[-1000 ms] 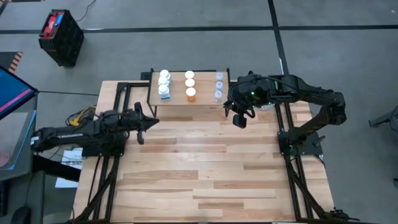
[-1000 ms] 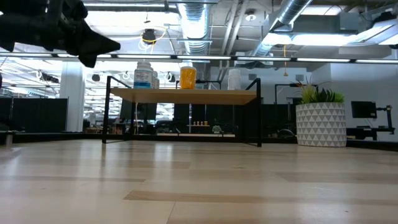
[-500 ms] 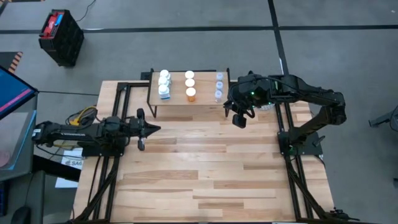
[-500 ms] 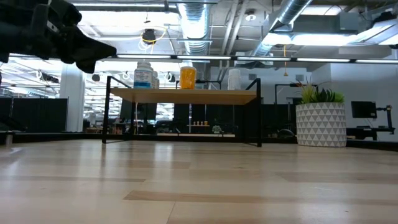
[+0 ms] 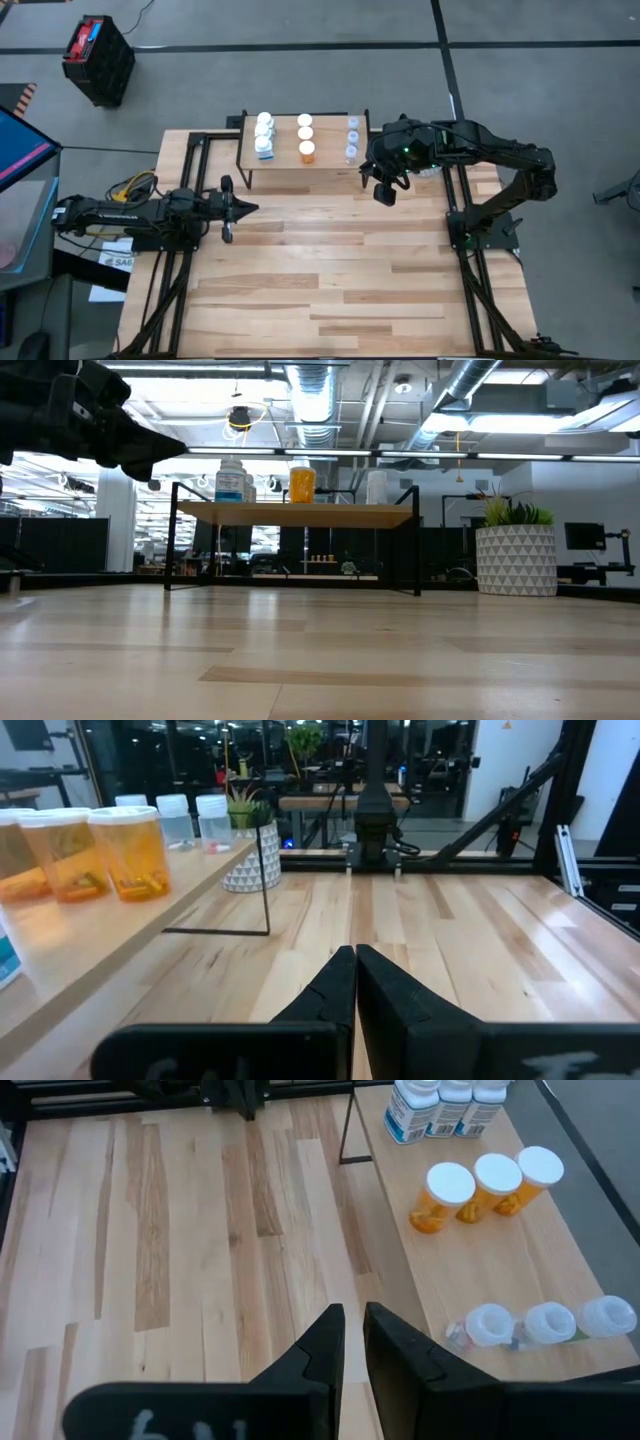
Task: Pick and place medicine bottles onto shelf by color
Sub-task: Return to Home Position
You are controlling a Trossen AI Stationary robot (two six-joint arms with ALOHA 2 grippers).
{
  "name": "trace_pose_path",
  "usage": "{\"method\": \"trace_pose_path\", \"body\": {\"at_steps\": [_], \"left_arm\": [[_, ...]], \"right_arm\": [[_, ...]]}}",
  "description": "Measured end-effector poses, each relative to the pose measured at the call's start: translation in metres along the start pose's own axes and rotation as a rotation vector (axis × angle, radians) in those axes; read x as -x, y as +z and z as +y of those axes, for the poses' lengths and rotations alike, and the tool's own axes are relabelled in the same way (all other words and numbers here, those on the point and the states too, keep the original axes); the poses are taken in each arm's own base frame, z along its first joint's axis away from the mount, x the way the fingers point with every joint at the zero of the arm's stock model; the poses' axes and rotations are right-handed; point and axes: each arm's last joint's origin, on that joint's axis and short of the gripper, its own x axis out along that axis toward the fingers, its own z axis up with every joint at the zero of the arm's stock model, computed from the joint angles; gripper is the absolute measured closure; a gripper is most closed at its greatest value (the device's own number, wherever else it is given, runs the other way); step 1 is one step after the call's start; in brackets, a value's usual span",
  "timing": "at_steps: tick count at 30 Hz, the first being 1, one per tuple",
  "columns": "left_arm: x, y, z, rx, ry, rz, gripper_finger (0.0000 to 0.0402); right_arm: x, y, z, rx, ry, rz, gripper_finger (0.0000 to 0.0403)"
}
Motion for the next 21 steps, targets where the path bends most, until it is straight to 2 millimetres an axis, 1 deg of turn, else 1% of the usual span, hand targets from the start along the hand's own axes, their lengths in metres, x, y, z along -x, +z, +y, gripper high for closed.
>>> {"method": "trace_pose_path", "body": {"at_steps": [6, 12, 21], "left_arm": [[0.0, -0.0021, 0.0, 0.009, 0.0, 0.022, 0.0401], [0.0004, -0.0098, 0.0003, 0.045, 0.013, 0.101, 0.0401], [0.0005, -0.0087, -0.0023, 0.035, -0.007, 0.09, 0.0401]], "right_arm": [[0.0, 0.0, 0.0, 0.0, 0.0, 0.0, 0.0338], [0.0, 0.0, 0.0, 0.001, 0.0, 0.0, 0.0338], [0.0, 0.0, 0.0, 0.003, 0.0, 0.0, 0.0338]]}}
